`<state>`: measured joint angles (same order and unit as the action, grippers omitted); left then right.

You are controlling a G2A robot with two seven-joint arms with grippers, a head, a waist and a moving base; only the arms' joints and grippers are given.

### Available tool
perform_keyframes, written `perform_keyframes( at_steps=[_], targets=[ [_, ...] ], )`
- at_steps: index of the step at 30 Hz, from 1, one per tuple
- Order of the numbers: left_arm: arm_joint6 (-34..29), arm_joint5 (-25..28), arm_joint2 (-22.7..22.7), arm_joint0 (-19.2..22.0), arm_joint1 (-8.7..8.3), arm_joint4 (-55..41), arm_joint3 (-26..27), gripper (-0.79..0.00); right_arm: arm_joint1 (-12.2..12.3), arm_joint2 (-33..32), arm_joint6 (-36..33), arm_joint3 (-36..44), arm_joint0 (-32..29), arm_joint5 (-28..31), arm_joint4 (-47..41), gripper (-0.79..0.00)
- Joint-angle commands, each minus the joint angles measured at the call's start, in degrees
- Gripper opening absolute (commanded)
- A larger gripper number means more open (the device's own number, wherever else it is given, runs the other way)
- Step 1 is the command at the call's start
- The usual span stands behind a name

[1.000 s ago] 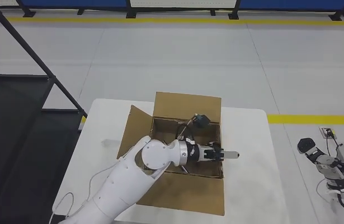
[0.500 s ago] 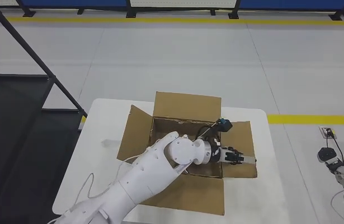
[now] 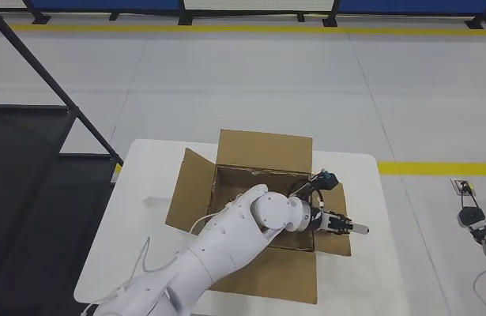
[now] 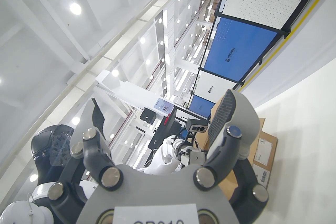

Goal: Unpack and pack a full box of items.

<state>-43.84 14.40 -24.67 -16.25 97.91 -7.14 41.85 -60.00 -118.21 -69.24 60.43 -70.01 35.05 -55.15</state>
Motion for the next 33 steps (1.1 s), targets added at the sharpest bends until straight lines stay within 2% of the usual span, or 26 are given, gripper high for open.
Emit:
perform_keyframes(
  at_steps=[1,4,7,10,13,16,19,21,23,28,30,33],
  targets=[
    [0.2,0.85,-0.52,0.4,0.35,-0.05,-0.66,0.0,0.05,0.02,0.18,0.0,0.28,0.18,0.23,0.0],
    [1.85,2.78,-2.04,1.12,0.25,0.7,-0.19,0.0,0.15,0.03,0.49,0.55,0.85,0.48,0.56,0.0],
    [5.51,3.69,-3.66,0.99,-0.82,4.7,2.57,0.0,0.34,-0.22,0.87,2.61,1.52,0.87,1.17,0.0],
    [7.66,3.82,-7.4,-0.9,-3.19,7.4,7.89,0.0,0.55,-0.24,1.53,5.98,1.92,1.52,3.04,0.0],
    [9.18,1.75,-13.31,-5.08,-6.86,12.13,16.68,0.0,0.6,0.57,3.86,10.52,2.05,2.75,6.72,0.0],
    [8.86,-2.39,-22.2,-13.44,-11.39,18.63,31.29,0.0,0.46,2.52,7.47,16.21,1.92,3.59,11.63,0.0],
    [5.59,-7.08,-33.5,-25.94,-15.59,24.62,49.85,0.0,0.22,5.46,11.78,21.73,2.09,3.24,17.22,0.0],
    [3.22,-9.08,-40.31,-34.51,-17.52,27.22,60.76,0.0,0.03,7.84,14.33,24.9,2.46,2.74,20.86,0.0],
    [2.15,-9.87,-46.21,-42.09,-18.81,28.42,69.04,0.0,-0.17,10.52,16.79,27.61,3.08,2.33,24.96,0.0],
    [3.47,-9.04,-57.46,-55.78,-20.5,28.75,80.7,0.0,-0.76,18.46,21.62,33.01,5.04,2.91,38.18,0.0],
    [4.99,-8.28,-61.35,-60.3,-20.88,28.16,83.43,0.0,-1.06,21.99,23.73,35.03,5.64,4.39,46.65,0.0],
    [7.96,-7.12,-66.67,-66.51,-21.21,25.62,85.57,0.0,-1.77,26.51,30.4,36.95,5.69,6.0,60.97,0.0]
  ],
)
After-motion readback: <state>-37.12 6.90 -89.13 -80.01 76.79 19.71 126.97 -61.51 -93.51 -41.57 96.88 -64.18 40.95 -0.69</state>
